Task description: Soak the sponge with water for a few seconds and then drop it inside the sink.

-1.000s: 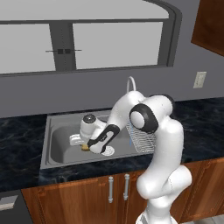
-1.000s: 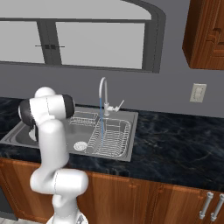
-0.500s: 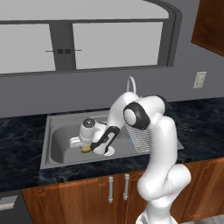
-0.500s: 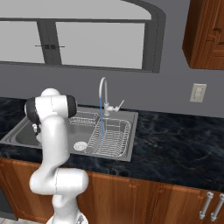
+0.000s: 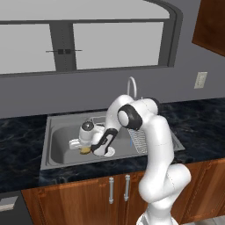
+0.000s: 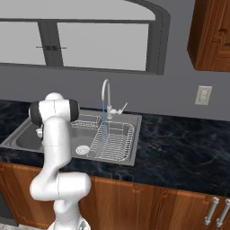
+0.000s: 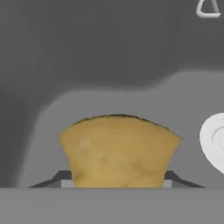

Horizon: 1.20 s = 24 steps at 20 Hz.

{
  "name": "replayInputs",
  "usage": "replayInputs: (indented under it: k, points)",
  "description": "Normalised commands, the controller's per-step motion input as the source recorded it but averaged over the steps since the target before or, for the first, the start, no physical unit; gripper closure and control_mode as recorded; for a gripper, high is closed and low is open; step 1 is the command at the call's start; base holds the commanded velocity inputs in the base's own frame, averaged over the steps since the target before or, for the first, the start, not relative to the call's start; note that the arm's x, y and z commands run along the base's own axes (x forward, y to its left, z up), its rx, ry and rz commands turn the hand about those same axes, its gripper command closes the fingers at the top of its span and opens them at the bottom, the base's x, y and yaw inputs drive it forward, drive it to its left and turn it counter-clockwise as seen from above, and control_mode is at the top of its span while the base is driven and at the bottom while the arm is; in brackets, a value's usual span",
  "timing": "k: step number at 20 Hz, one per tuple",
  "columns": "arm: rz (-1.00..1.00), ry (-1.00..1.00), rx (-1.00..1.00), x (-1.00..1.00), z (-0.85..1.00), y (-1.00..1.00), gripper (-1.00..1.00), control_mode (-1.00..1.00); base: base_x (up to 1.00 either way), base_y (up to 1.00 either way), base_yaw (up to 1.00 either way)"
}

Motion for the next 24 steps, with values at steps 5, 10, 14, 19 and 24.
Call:
replayInputs:
  k: [5,10,14,19,24]
  points:
    - [0.0,0.0,0.0,0.33,-0.34,0.04,1.0,-1.0,0.0,0.0,0.0]
    - [0.0,0.01,0.0,0.05,-0.28,0.01,1.0,-1.0,0.0,0.0,0.0]
    - [0.0,0.07,0.0,0.0,-0.29,0.0,1.0,-1.0,0.0,0.0,0.0]
    - [0.0,0.0,0.0,0.0,0.0,0.0,1.0,-1.0,0.0,0.0,0.0]
    - [0.0,0.0,0.0,0.0,0.0,0.01,-1.0,-1.0,0.0,0.0,0.0]
